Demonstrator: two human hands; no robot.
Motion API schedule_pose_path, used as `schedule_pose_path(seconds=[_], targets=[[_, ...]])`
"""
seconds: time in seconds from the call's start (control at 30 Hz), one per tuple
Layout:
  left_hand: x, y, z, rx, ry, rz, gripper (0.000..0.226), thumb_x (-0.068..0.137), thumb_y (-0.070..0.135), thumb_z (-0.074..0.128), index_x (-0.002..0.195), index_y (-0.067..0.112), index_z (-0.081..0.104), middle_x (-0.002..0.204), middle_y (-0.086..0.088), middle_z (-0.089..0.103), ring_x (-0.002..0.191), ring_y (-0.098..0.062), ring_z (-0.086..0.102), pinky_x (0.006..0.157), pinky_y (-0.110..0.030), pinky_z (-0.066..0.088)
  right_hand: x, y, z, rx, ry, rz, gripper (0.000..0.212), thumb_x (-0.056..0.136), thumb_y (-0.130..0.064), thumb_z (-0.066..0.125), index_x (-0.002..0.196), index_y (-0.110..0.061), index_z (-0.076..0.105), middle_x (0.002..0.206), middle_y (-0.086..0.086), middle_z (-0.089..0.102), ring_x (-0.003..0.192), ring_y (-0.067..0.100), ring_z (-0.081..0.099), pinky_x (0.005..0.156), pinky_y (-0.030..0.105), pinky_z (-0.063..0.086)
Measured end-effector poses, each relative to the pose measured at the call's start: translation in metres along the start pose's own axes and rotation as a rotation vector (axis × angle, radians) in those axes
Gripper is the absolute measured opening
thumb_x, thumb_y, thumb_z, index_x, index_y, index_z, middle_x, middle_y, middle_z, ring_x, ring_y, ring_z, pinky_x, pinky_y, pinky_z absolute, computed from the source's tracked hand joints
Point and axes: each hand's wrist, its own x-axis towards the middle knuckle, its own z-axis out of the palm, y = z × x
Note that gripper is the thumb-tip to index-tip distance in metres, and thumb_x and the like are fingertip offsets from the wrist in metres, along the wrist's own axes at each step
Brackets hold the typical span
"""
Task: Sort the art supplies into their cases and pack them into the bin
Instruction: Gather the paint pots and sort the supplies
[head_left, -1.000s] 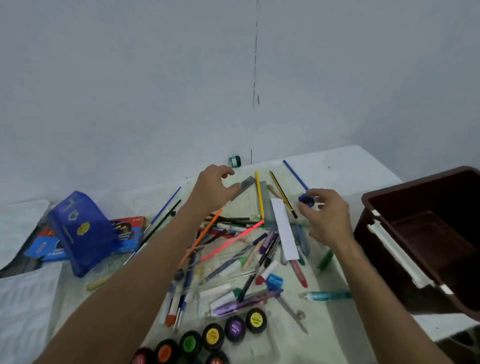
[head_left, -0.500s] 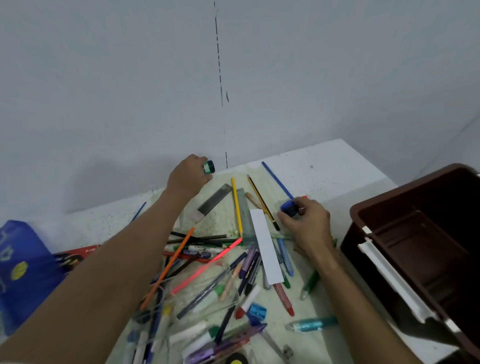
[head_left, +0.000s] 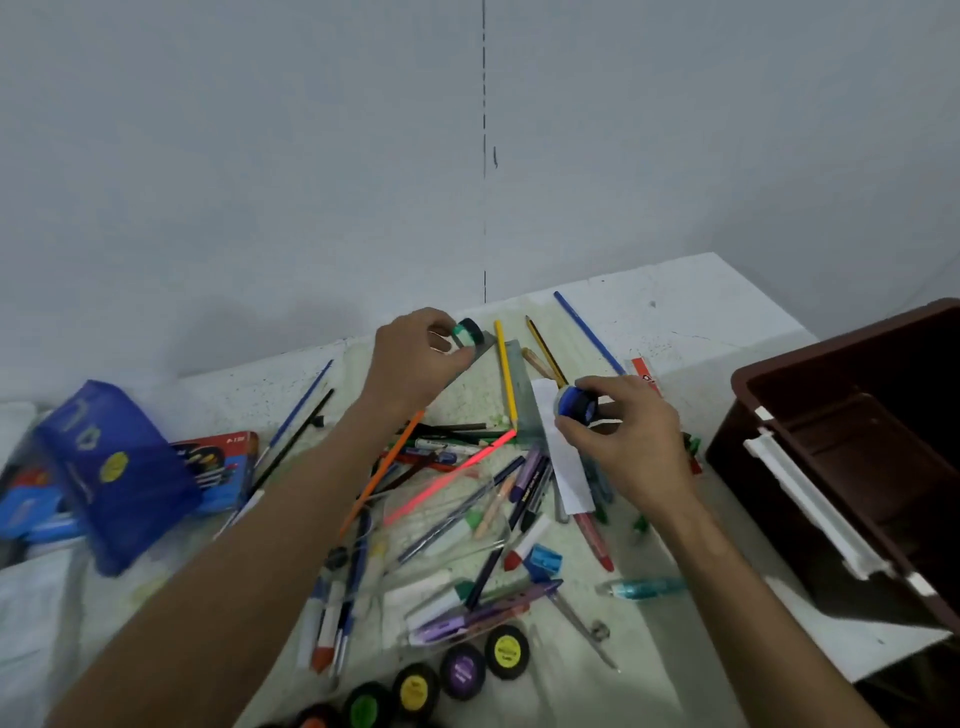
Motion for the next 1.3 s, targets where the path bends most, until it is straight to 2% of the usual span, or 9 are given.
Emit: schedule_pose_path(seconds=[0.17,0.37,0.47,0.57,0.67,0.8,1.03,1.2,1.3], targets=[[-0.116,0.007,-0.035,-0.214,-0.035,-0.143,0.051,0.068,0.03,0.074,0.117,0.03,0.061,0.098,0.007,0.06,0.083,-0.003,0.065,0.073,-0.019,0.052,-0.07,-0.033,-0.002,0.112,-0.254,0.018,0.04,0.067,-0.022,0.085,0.104,-0.021,0.07,0.1,-0.004,0.067,0.079,0.009,0.067,0.069,0.02,0.056],[-0.24,0.026,-0.066,-0.197,-0.189,-0.148,0.041,0.07,0.017,0.077,0.092,0.046,0.058,0.093,0.024,0.063,0.087,0.013,0.057,0.073,-0.002,0.042,-0.146,-0.042,-0.013,0.0,-0.443,-0.024,0.038,0.063,-0.026,0.088,0.096,-0.034,0.07,0.097,-0.011,0.067,0.081,-0.006,0.061,0.071,0.01,0.046],[-0.273,0.029,-0.068,-0.161,-0.279,-0.116,0.043,0.075,0.018,0.075,0.084,0.051,0.049,0.084,0.028,0.057,0.083,0.02,0.051,0.068,0.001,0.037,-0.166,-0.04,-0.013,-0.068,-0.46,-0.004,0.045,0.061,-0.026,0.088,0.102,-0.026,0.071,0.099,-0.011,0.065,0.078,0.005,0.064,0.067,0.015,0.05],[-0.29,0.027,-0.057,-0.078,-0.295,-0.081,0.029,0.073,0.031,0.076,0.097,0.04,0.062,0.084,0.025,0.058,0.086,0.006,0.055,0.075,-0.013,0.04,-0.174,-0.038,-0.01,-0.172,-0.477,-0.076,0.047,0.061,-0.022,0.089,0.104,-0.018,0.072,0.097,-0.007,0.064,0.074,0.007,0.063,0.067,0.018,0.05],[-0.298,0.024,-0.046,0.172,-0.308,-0.009,0.042,0.077,0.053,0.067,0.115,0.038,0.057,0.104,0.021,0.059,0.103,-0.005,0.047,0.089,-0.031,0.03,-0.174,-0.036,-0.006,-0.281,-0.537,-0.174,0.05,0.058,-0.025,0.091,0.103,-0.016,0.073,0.093,-0.004,0.063,0.071,0.006,0.057,0.063,0.012,0.043],[-0.298,0.027,-0.038,0.257,-0.314,0.005,0.042,0.078,0.06,0.062,0.113,0.038,0.053,0.108,0.02,0.057,0.104,-0.007,0.044,0.077,-0.031,0.018,-0.171,-0.031,-0.005,-0.366,-0.572,-0.233,0.055,0.057,-0.03,0.09,0.108,-0.018,0.072,0.094,-0.005,0.062,0.073,0.006,0.051,0.063,0.007,0.034],[-0.297,0.031,-0.031,0.248,-0.263,-0.061,0.046,0.078,0.057,0.065,0.118,0.037,0.055,0.113,0.02,0.057,0.109,-0.007,0.045,0.079,-0.028,0.014,-0.167,-0.027,-0.011,-0.35,-0.623,-0.275,0.057,0.061,-0.031,0.087,0.114,-0.019,0.069,0.099,-0.009,0.054,0.071,-0.008,0.043,0.062,0.003,0.033],[-0.309,0.015,-0.022,0.227,-0.172,-0.018,0.062,0.066,0.067,0.066,0.118,0.034,0.059,0.117,0.015,0.055,0.109,-0.011,0.046,0.088,-0.035,0.029,-0.166,-0.024,-0.01,-0.347,-0.656,-0.313,0.065,0.064,-0.037,0.086,0.122,-0.018,0.064,0.113,-0.005,0.054,0.086,0.001,0.046,0.075,0.008,0.032],[-0.315,0.014,-0.029,0.146,-0.093,-0.012,0.059,0.066,0.07,0.06,0.112,0.034,0.064,0.113,0.016,0.057,0.107,-0.01,0.05,0.089,-0.037,0.038,-0.161,-0.023,-0.019,-0.282,-0.649,-0.288,0.063,0.065,-0.043,0.083,0.121,-0.021,0.064,0.107,-0.006,0.056,0.079,0.004,0.051,0.066,0.006,0.036]])
